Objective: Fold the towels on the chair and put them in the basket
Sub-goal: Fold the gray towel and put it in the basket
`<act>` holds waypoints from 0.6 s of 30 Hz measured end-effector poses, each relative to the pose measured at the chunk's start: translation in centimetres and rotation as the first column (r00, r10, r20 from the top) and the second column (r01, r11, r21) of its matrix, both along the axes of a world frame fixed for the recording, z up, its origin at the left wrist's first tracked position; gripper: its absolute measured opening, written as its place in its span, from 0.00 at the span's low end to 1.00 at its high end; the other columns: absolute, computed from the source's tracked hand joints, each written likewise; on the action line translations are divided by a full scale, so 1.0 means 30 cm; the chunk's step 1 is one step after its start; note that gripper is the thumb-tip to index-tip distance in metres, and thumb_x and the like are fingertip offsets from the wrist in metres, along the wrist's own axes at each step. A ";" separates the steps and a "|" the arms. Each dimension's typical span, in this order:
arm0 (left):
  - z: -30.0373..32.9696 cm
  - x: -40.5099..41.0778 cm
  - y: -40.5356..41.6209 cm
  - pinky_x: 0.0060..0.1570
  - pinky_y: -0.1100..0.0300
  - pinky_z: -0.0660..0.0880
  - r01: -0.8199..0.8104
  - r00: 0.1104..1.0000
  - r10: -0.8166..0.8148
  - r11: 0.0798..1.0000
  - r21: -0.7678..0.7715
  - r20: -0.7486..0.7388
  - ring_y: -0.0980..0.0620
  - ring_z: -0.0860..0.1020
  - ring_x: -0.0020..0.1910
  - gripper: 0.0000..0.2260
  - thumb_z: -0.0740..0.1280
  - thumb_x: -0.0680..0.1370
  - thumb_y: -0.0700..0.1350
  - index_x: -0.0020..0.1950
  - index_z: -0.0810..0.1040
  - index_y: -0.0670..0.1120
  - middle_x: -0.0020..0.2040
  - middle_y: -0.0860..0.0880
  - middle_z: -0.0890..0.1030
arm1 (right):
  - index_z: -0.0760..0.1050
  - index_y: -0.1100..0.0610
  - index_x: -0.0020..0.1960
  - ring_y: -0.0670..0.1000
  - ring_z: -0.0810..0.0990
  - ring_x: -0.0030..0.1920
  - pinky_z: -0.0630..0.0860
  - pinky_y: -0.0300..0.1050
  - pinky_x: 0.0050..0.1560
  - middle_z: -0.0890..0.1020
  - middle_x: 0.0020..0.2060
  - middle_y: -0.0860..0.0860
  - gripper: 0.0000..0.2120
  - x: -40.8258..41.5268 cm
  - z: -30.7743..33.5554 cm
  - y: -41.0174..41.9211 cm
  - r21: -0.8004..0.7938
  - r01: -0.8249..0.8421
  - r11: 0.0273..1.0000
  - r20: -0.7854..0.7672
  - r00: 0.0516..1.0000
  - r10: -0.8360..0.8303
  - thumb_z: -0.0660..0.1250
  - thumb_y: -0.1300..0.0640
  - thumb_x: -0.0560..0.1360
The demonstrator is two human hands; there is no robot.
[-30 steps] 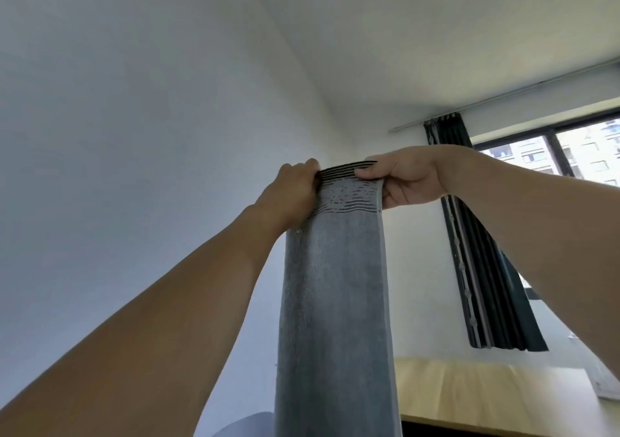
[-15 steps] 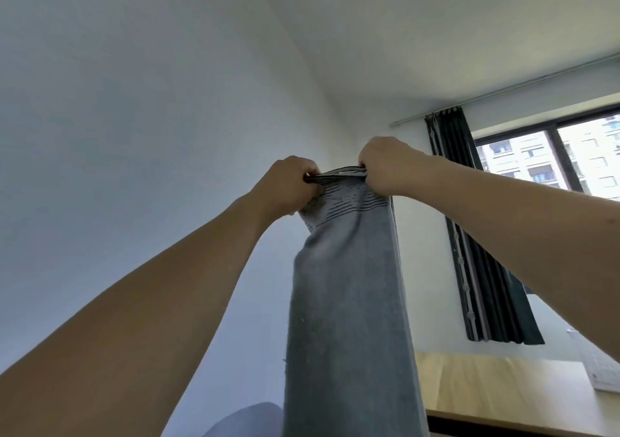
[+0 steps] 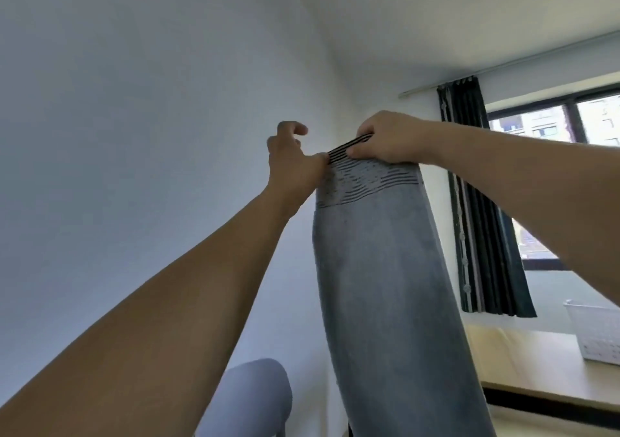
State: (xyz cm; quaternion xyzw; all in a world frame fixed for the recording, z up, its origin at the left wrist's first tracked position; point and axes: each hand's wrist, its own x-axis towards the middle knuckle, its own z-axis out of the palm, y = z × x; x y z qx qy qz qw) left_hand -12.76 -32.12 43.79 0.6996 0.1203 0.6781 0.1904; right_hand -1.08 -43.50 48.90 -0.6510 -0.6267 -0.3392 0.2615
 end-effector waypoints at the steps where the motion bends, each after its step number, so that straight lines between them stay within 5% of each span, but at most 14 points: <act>1: -0.037 0.006 0.007 0.53 0.54 0.75 0.194 0.981 -0.196 0.967 -0.164 0.003 0.48 0.73 0.57 0.26 0.73 0.73 0.44 0.65 0.63 0.51 0.60 0.47 0.69 | 0.80 0.62 0.52 0.57 0.77 0.51 0.72 0.47 0.49 0.81 0.50 0.58 0.17 0.012 -0.004 0.001 0.011 -0.012 1.000 -0.015 1.000 0.012 0.65 0.48 0.77; 3: -0.145 0.016 0.037 0.54 0.51 0.77 0.391 0.881 -0.464 0.823 -0.412 -0.092 0.47 0.77 0.55 0.31 0.74 0.73 0.46 0.71 0.61 0.49 0.61 0.47 0.72 | 0.78 0.64 0.55 0.58 0.76 0.53 0.71 0.47 0.52 0.80 0.53 0.60 0.17 0.040 -0.017 0.012 0.023 -0.018 1.000 -0.045 0.999 0.019 0.65 0.50 0.78; 6: -0.358 0.055 0.098 0.54 0.50 0.79 0.356 0.737 -0.607 0.722 -0.593 -0.297 0.44 0.81 0.55 0.20 0.73 0.74 0.47 0.63 0.75 0.43 0.59 0.45 0.81 | 0.76 0.66 0.57 0.59 0.75 0.54 0.68 0.46 0.50 0.78 0.56 0.62 0.18 0.083 -0.053 0.050 0.008 0.052 0.999 -0.061 0.997 -0.051 0.62 0.50 0.79; 11: -0.704 0.090 0.160 0.49 0.56 0.79 0.257 0.668 -0.687 0.574 -0.778 -0.286 0.50 0.80 0.53 0.13 0.73 0.74 0.44 0.57 0.78 0.45 0.56 0.49 0.82 | 0.70 0.58 0.50 0.57 0.73 0.48 0.67 0.46 0.47 0.77 0.54 0.60 0.14 0.150 -0.120 0.111 0.047 0.163 0.985 -0.106 0.982 -0.158 0.58 0.46 0.80; 14: -0.865 0.084 0.196 0.49 0.59 0.79 0.165 0.602 -0.744 0.470 -0.867 -0.289 0.50 0.81 0.54 0.17 0.72 0.74 0.41 0.62 0.77 0.40 0.58 0.47 0.82 | 0.70 0.61 0.57 0.61 0.75 0.52 0.67 0.48 0.46 0.77 0.55 0.61 0.19 0.154 -0.167 0.127 0.092 0.315 0.945 -0.071 0.948 -0.310 0.56 0.45 0.81; 18: -1.030 0.069 0.249 0.58 0.50 0.77 -0.060 0.577 -0.719 0.436 -0.898 -0.387 0.46 0.80 0.57 0.21 0.70 0.76 0.47 0.66 0.74 0.39 0.61 0.45 0.80 | 0.67 0.66 0.62 0.63 0.76 0.56 0.65 0.50 0.45 0.77 0.57 0.62 0.22 0.182 -0.232 0.117 0.199 0.479 0.855 -0.033 0.875 -0.483 0.54 0.47 0.82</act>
